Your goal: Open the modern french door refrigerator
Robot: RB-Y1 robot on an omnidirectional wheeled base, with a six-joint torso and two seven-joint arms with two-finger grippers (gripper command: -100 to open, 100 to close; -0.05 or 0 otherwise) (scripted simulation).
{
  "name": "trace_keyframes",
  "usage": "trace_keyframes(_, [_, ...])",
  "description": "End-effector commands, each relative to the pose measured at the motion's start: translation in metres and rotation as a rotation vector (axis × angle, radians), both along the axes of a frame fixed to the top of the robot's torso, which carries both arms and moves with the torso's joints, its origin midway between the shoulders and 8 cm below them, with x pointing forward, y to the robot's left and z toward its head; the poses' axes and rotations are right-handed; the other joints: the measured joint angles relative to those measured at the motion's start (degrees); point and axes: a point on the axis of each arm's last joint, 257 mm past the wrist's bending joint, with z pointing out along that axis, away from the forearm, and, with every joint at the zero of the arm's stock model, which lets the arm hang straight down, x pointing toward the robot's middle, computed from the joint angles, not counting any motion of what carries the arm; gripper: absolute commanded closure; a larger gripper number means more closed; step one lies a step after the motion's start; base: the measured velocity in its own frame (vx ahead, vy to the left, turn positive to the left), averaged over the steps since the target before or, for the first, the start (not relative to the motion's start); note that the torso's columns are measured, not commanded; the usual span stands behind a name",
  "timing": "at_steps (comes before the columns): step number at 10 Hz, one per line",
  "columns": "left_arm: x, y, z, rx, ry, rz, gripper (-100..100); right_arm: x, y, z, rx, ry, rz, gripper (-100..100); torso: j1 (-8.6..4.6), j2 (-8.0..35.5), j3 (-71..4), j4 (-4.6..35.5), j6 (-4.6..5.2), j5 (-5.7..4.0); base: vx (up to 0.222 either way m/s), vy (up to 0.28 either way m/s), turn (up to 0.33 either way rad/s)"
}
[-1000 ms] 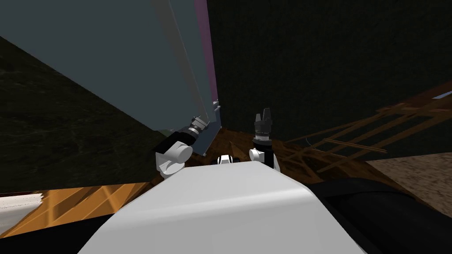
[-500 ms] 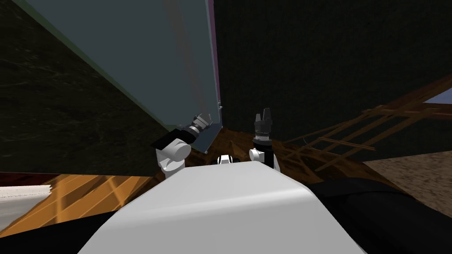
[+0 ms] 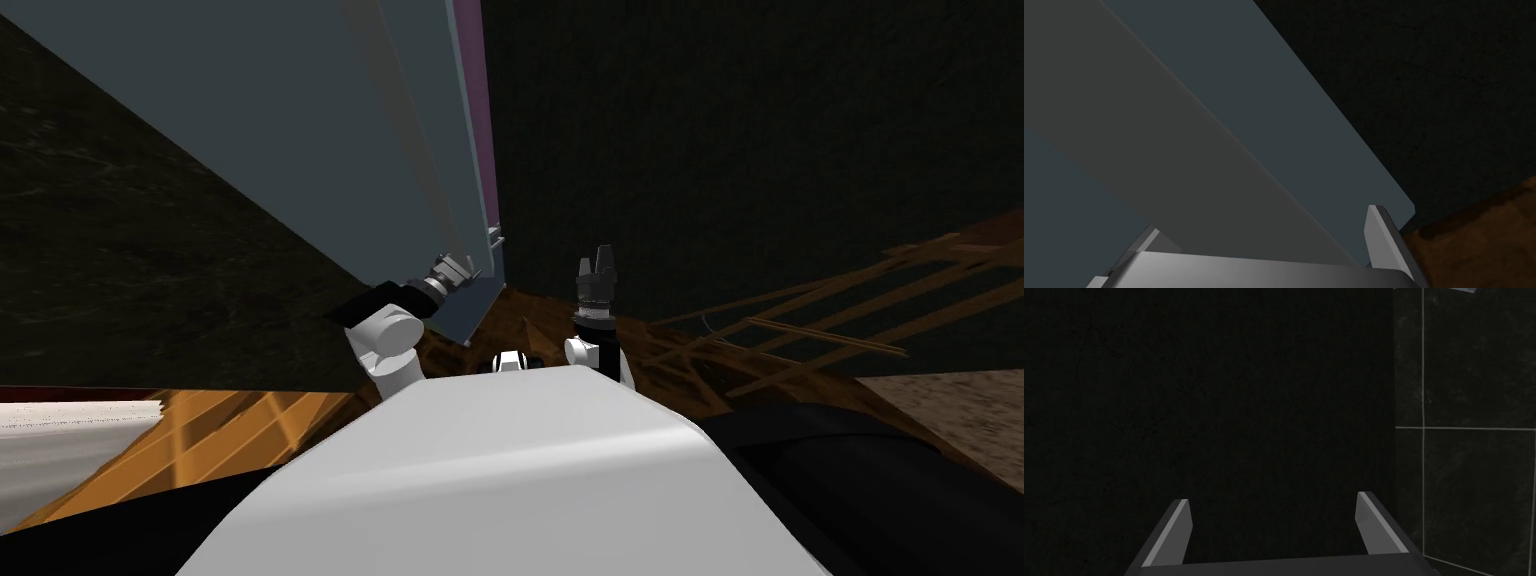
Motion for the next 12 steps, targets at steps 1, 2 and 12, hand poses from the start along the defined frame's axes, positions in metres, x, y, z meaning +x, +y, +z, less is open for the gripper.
trace_keyframes(1, [0.0,0.003,0.013,-0.002,-0.016,-0.011,-100,0.0,0.0,0.0,0.0,0.0,0.0,0,0.0,0.1,0.0,0.2,-0.06,-0.03,-0.006,-0.028,0.043])
trace_keyframes(2, [0.0,0.002,0.018,-0.002,-0.018,-0.027,-100,0.0,0.0,0.0,0.0,0.0,0.0,0,-0.02,0.1,0.0,0.2,-0.02,-0.08,-0.01,-0.028,0.077])
trace_keyframes(12, [0.004,0.0,0.001,0.007,0.051,-0.066,0,0.0,0.0,0.0,0.0,0.0,0.0,0,-0.4,-0.6,-0.3,-0.4,0.21,-0.05,0.001,-0.016,0.022])
